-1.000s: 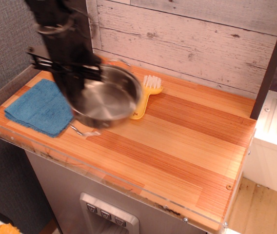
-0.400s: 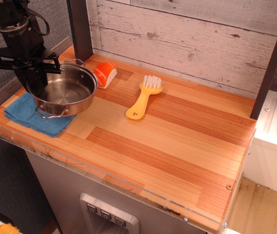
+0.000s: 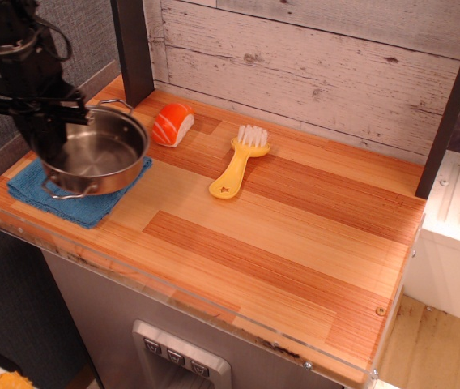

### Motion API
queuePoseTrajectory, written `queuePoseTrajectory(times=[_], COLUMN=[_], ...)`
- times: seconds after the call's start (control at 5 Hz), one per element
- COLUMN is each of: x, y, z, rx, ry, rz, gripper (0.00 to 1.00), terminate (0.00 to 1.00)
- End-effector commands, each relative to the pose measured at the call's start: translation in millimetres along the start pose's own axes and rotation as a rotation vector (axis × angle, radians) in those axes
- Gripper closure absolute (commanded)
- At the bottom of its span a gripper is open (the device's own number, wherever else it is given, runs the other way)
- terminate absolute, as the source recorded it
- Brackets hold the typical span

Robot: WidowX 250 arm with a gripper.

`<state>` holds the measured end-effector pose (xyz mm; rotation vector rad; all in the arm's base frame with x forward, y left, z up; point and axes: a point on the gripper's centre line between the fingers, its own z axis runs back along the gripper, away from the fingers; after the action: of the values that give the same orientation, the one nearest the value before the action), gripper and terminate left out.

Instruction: Place the pot on top of the napkin.

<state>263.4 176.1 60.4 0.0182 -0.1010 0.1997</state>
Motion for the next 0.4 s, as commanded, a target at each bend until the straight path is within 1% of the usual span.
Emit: queuePoseTrajectory(times=[0.0, 0.2], x=[-5.8, -5.1], y=[23.7, 24.8], z=[4.6, 1.5], rx=[0.036, 0.041], ry=[-0.031, -0.019], rz=[0.020, 0.024], gripper=[1.00, 1.00], terminate=[0.00, 0.00])
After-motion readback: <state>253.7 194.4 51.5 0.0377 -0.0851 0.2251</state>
